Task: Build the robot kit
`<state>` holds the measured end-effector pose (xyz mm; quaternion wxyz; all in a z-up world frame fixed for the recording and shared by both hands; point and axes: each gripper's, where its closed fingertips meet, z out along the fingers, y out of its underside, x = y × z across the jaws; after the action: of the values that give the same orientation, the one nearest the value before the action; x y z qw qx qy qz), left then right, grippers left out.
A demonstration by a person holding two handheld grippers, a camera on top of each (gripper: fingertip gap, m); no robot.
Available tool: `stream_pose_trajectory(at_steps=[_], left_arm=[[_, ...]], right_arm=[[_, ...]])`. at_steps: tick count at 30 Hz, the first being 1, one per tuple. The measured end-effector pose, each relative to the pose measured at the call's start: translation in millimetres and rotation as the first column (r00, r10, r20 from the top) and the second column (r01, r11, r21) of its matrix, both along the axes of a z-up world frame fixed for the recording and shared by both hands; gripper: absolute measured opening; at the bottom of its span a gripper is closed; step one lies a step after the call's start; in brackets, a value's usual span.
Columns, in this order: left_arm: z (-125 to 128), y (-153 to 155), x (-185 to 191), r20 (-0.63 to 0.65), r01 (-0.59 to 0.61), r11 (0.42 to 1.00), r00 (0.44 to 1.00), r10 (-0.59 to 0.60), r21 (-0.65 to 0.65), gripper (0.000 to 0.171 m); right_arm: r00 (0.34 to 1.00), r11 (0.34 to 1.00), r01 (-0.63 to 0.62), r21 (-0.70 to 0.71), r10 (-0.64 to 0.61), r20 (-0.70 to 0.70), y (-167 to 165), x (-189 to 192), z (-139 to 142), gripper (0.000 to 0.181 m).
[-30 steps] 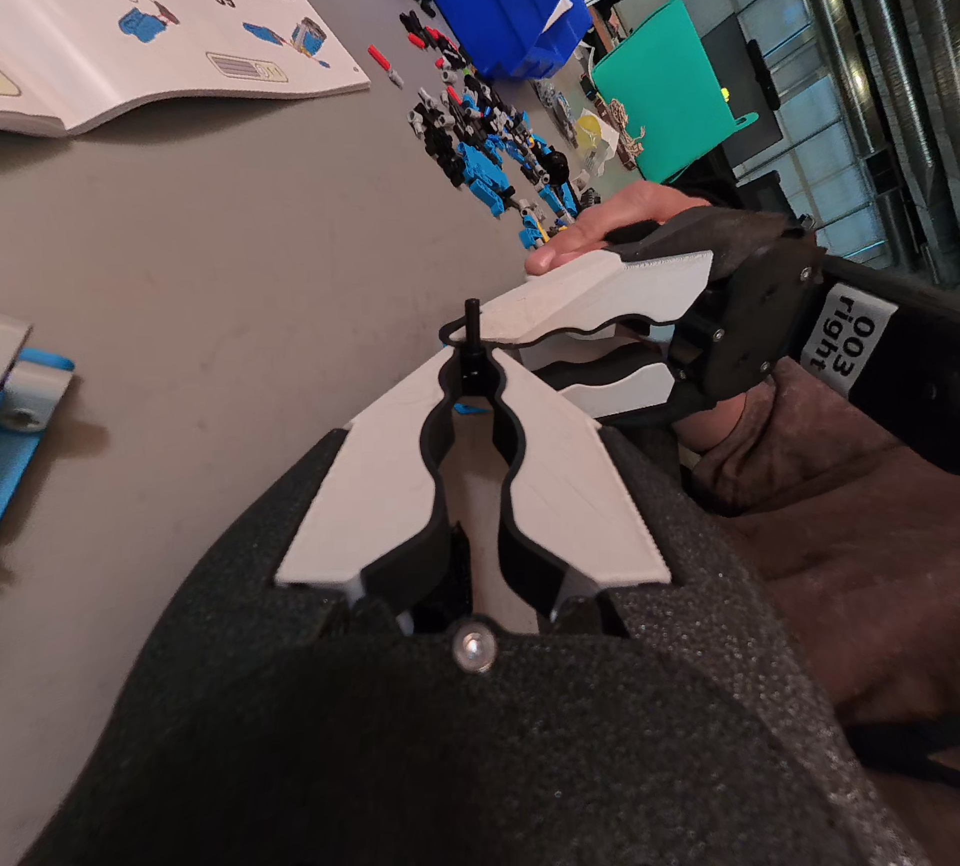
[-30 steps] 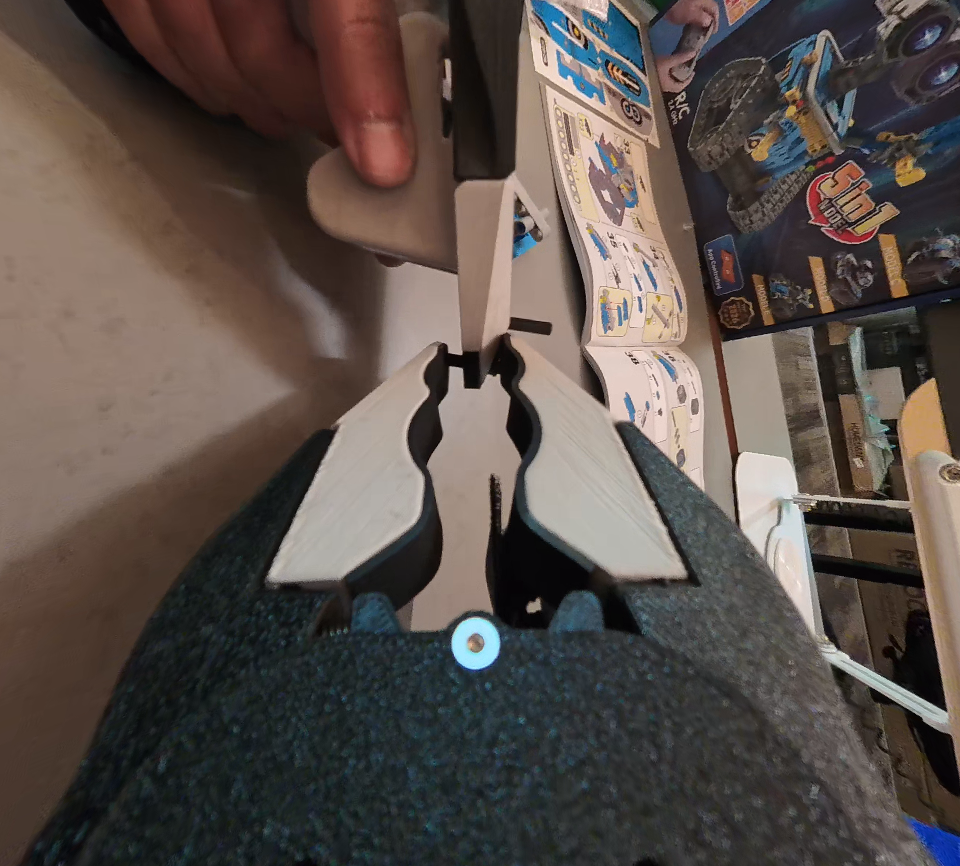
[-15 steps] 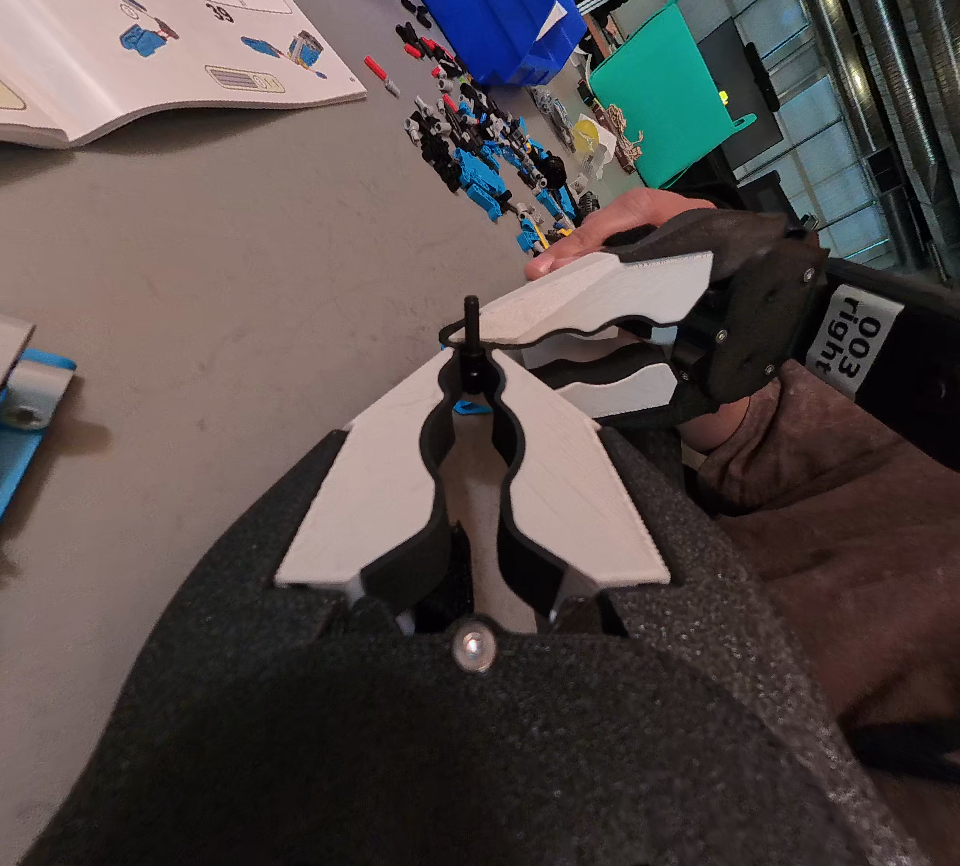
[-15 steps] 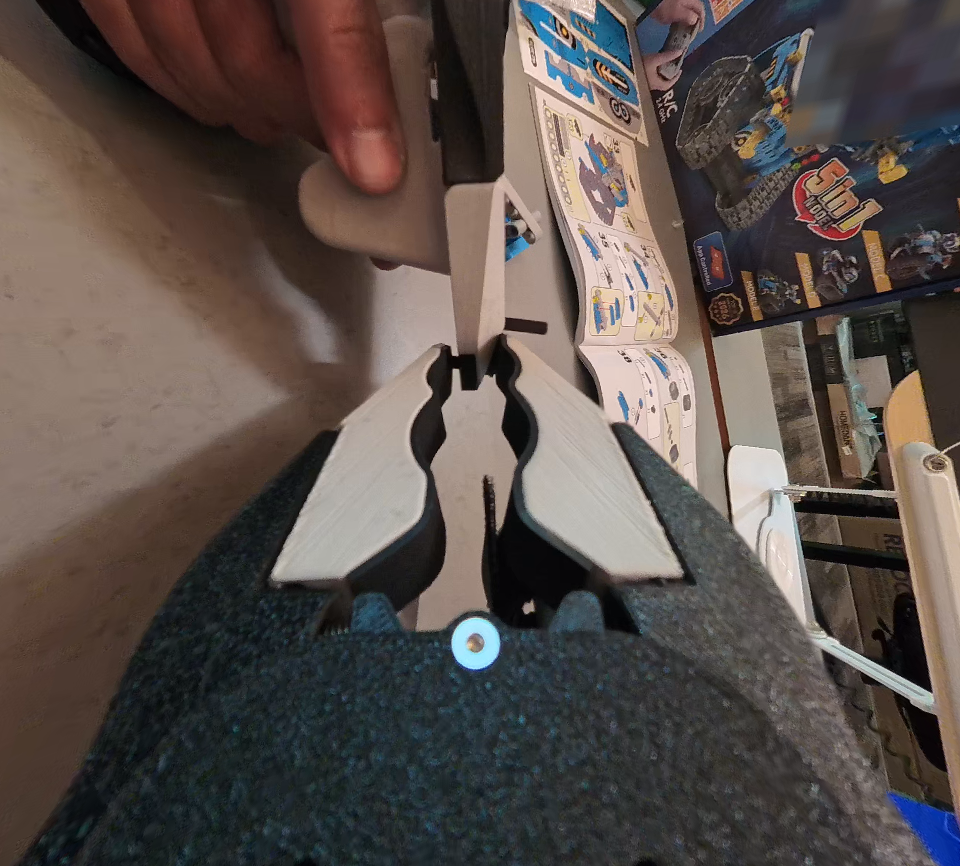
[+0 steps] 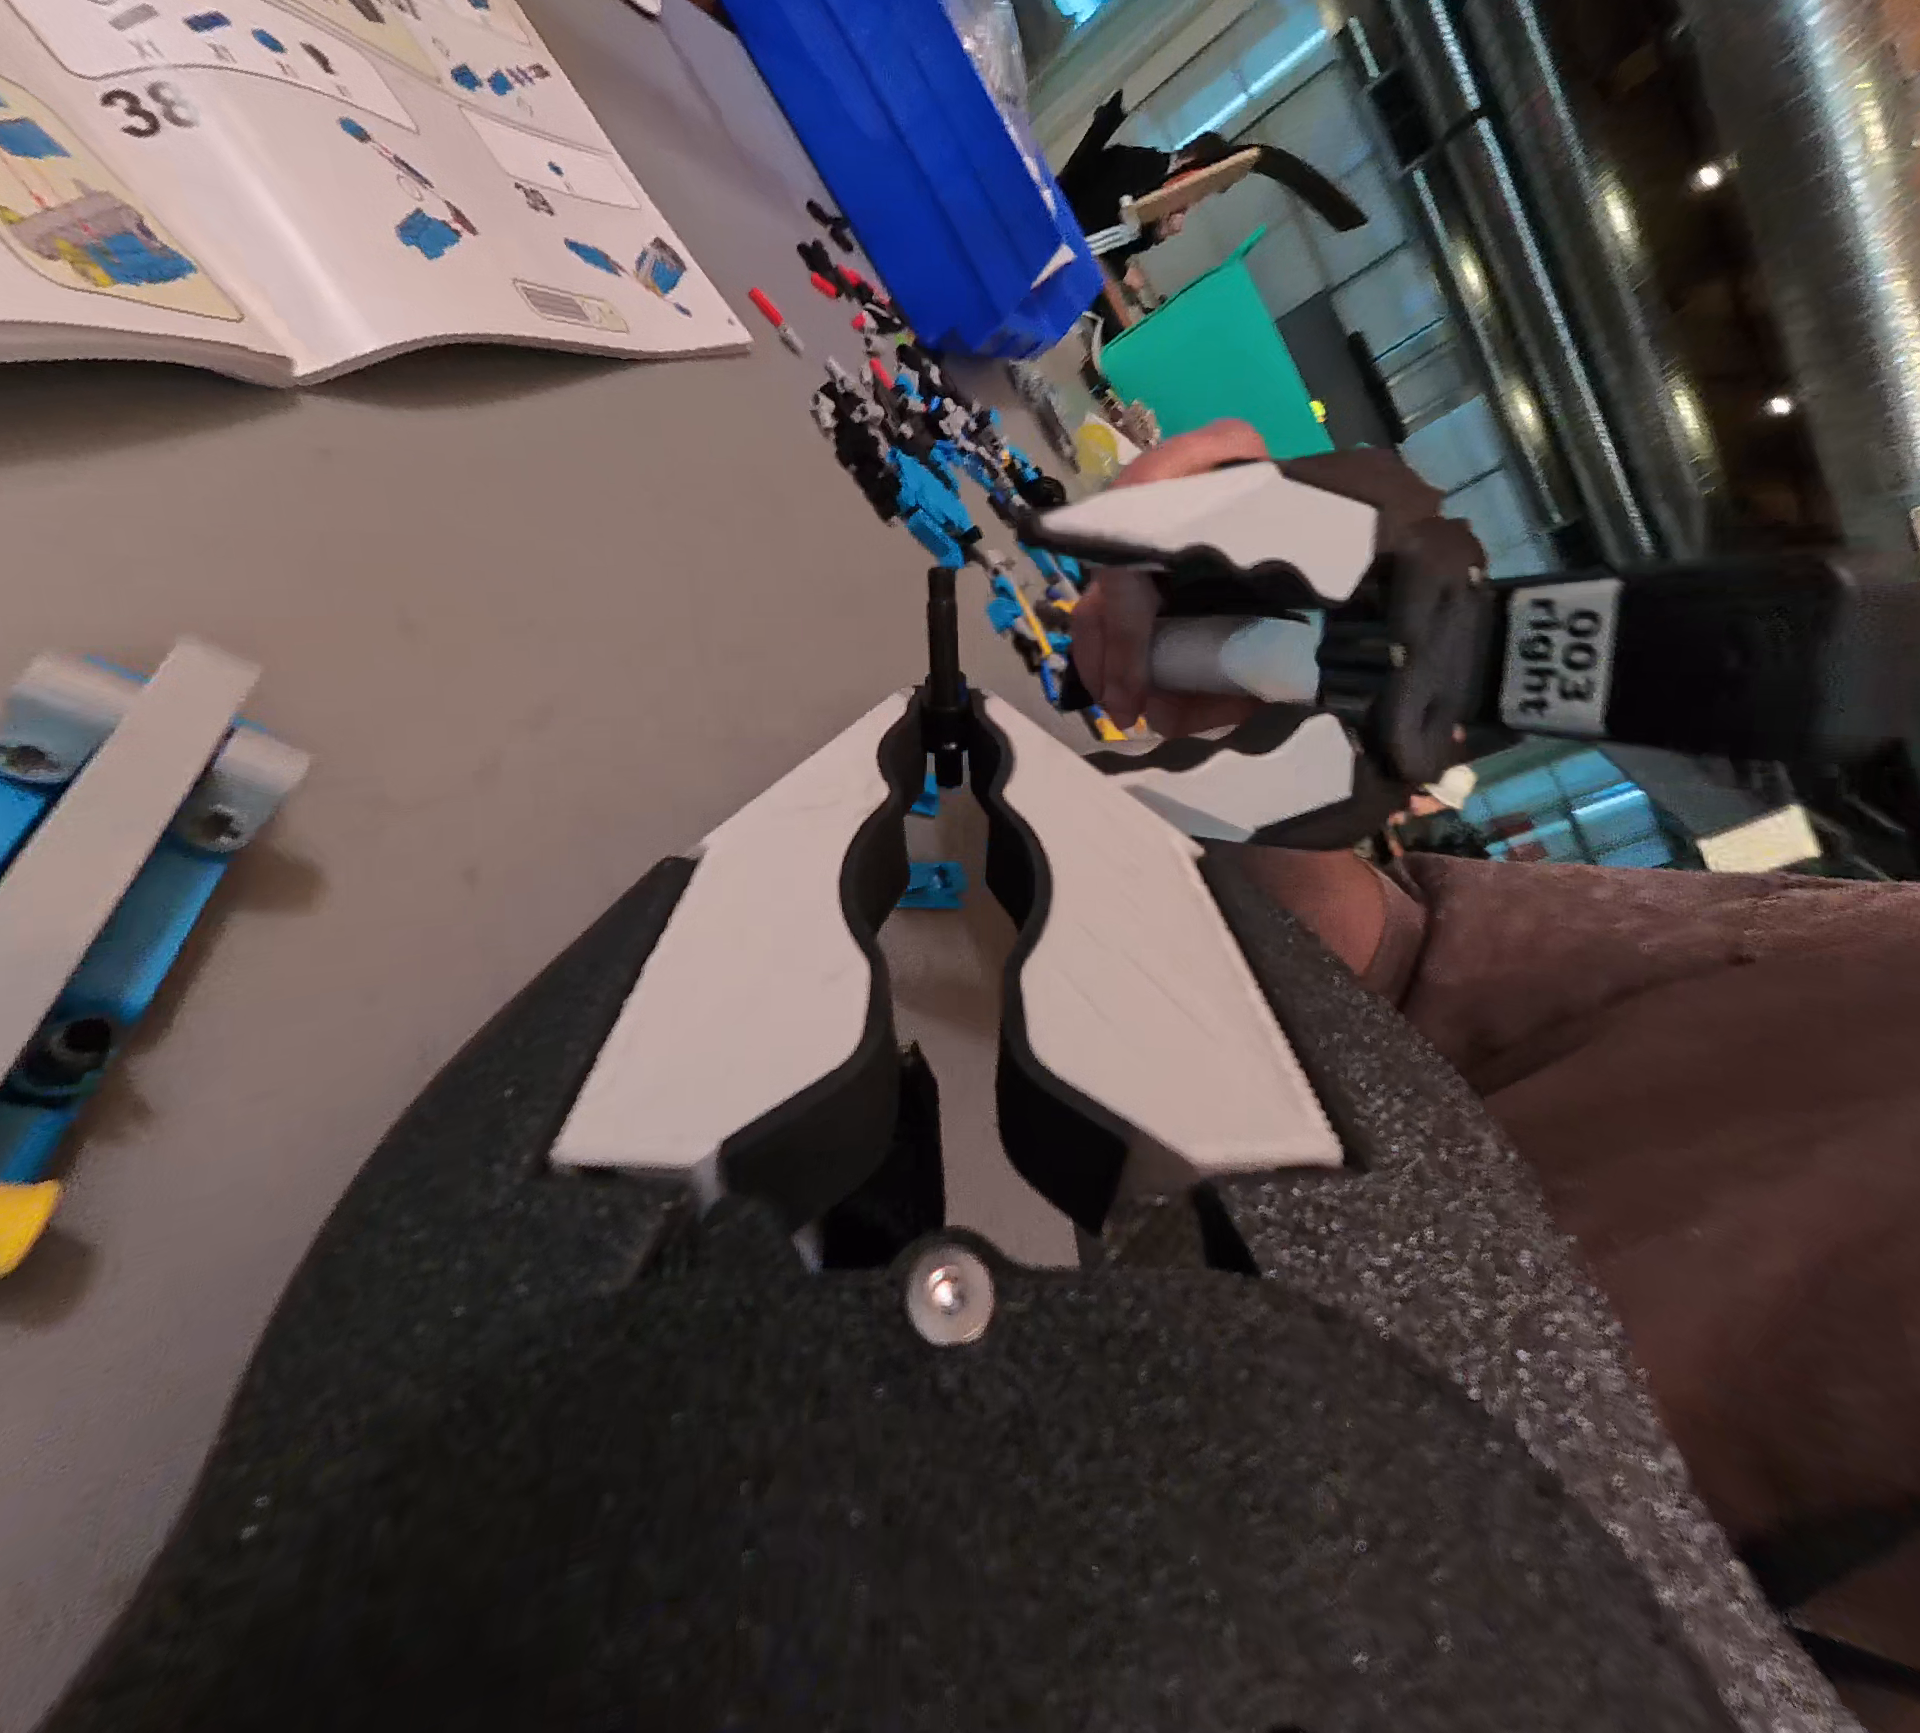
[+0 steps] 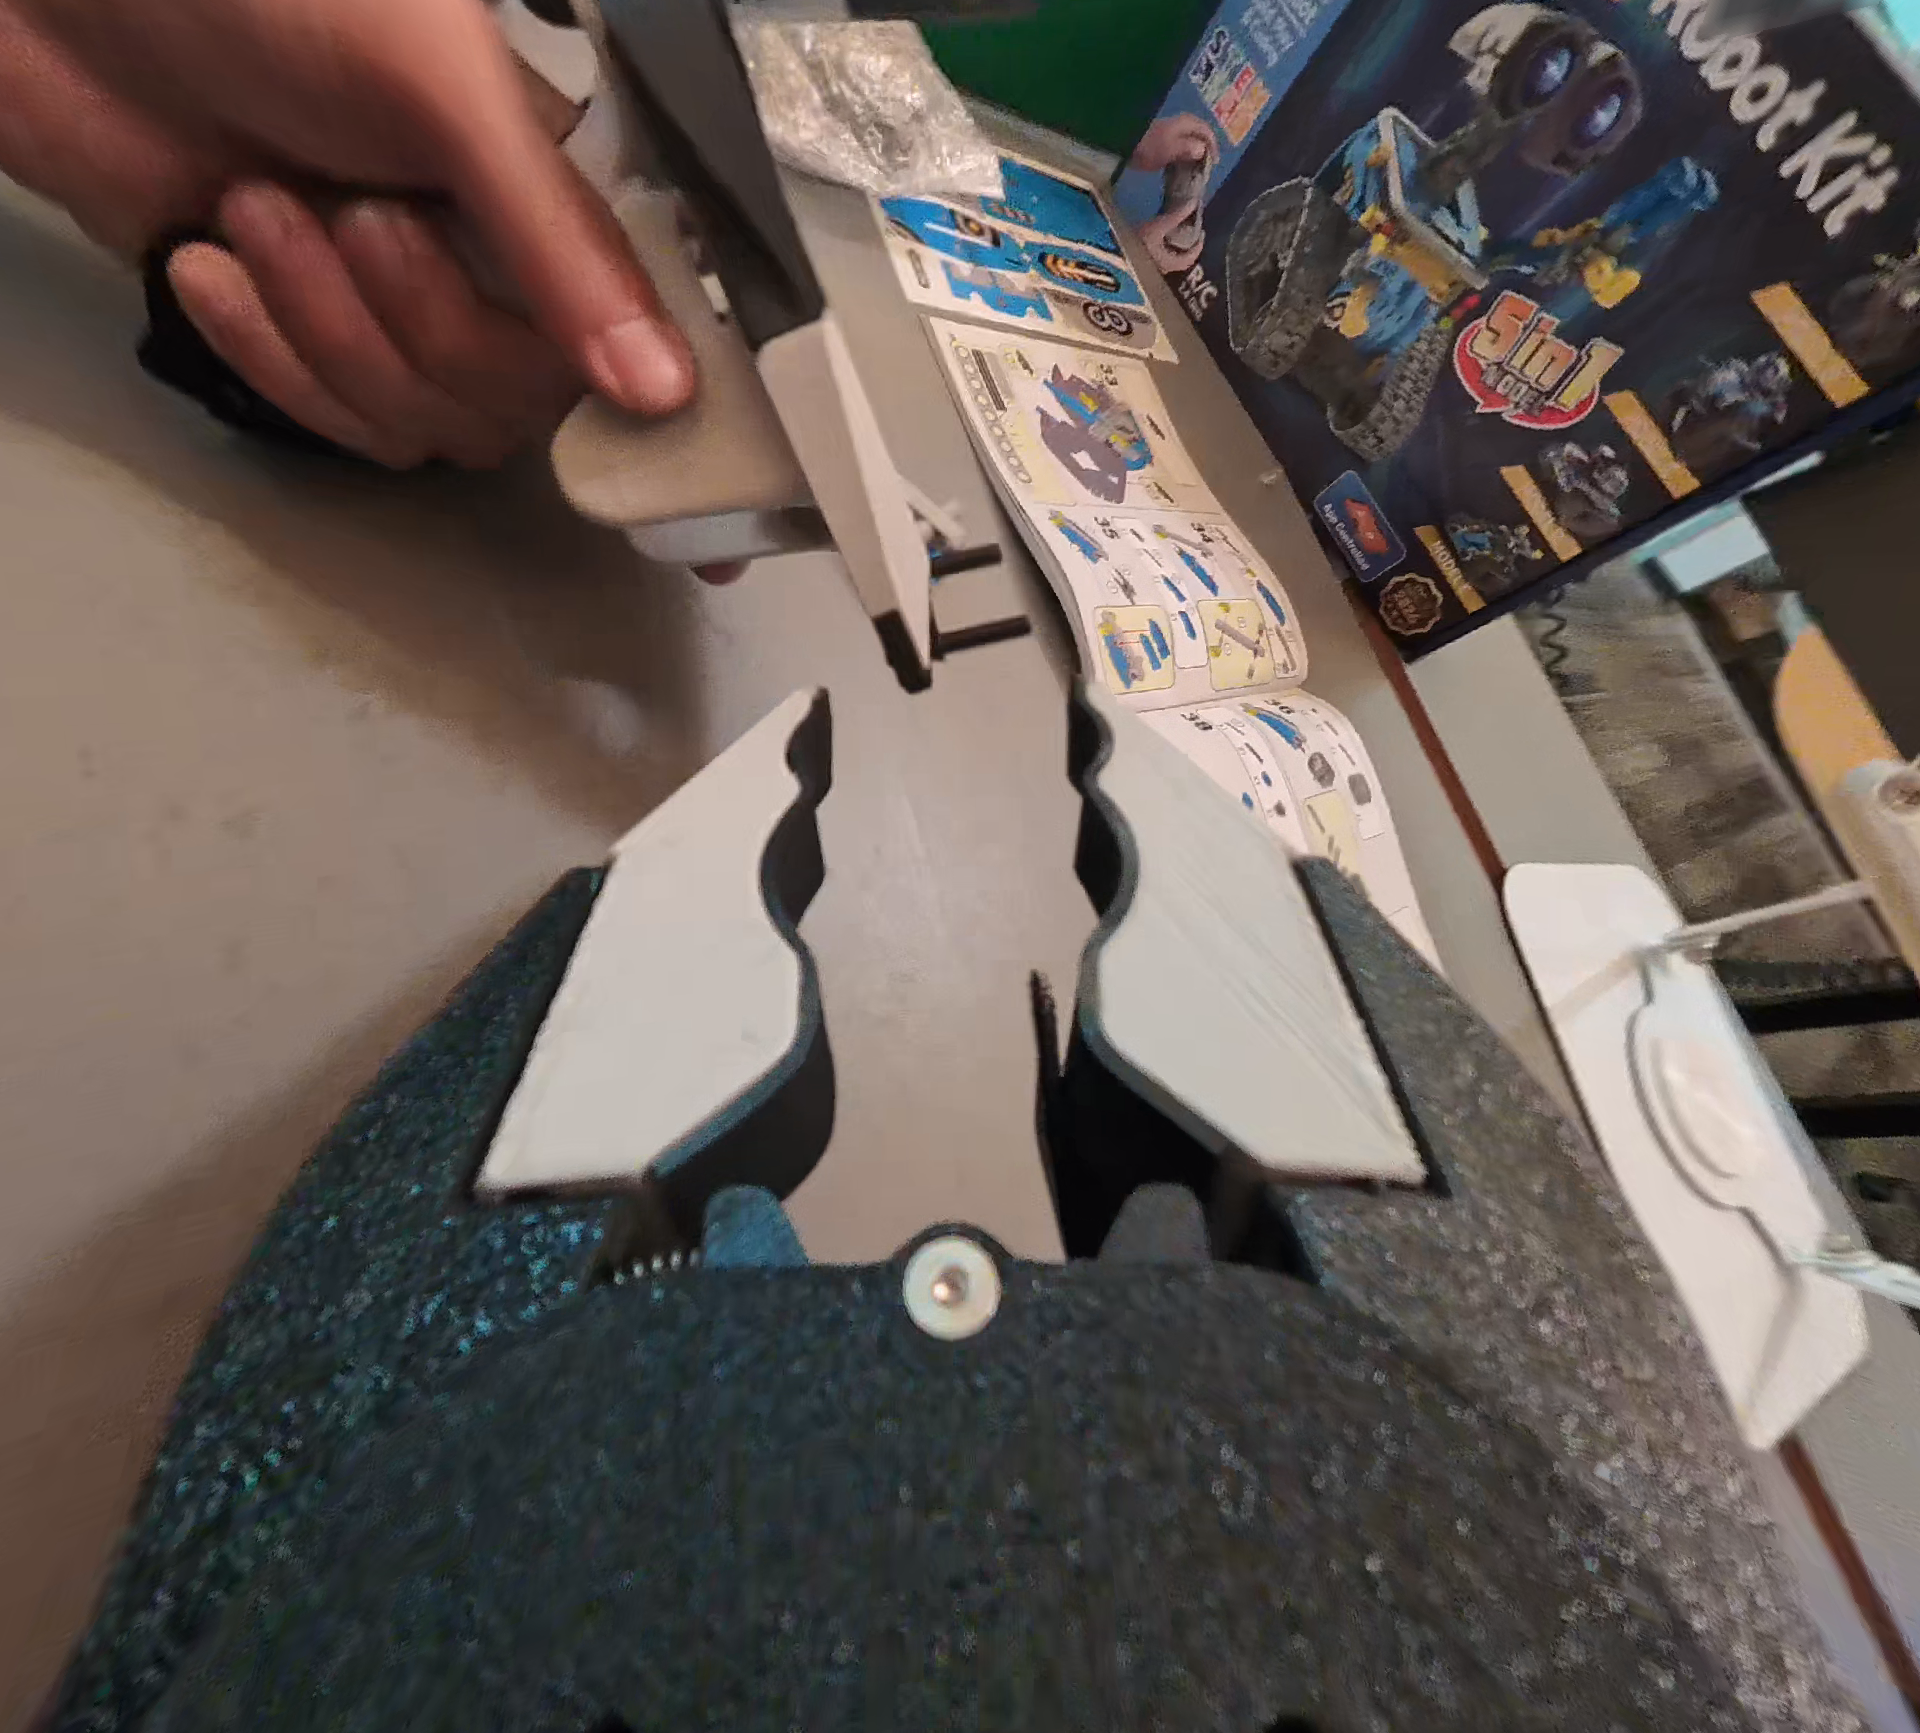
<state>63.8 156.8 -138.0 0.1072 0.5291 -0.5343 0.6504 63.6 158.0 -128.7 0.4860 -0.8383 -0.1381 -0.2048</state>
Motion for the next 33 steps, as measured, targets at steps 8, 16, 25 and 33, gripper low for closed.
stream_pose_trajectory(at_steps=[8,16,25,33], left_arm=[[5,-15,-7,0.035,0.07,0.998,0.997,-0.07,-0.004,0.006],[7,-23,-12,0.02,0.116,0.992,0.993,-0.115,-0.05,0.012],[6,-22,-13,0.036,0.104,0.995,0.994,-0.103,-0.012,0.007],[6,-23,-13,0.052,0.103,0.995,0.993,-0.104,0.011,0.007]], right_arm=[[1.0,0.999,-0.003,-0.034,0.004,0.002,7,-3,-12,0.05],[0.995,0.998,-0.015,-0.053,0.02,0.095,2,-1,-9,0.033],[0.996,0.998,-0.044,-0.046,0.047,0.08,-1,-4,-9,0.036],[0.996,0.995,-0.023,-0.095,0.031,0.081,-2,-5,-10,0.039]])
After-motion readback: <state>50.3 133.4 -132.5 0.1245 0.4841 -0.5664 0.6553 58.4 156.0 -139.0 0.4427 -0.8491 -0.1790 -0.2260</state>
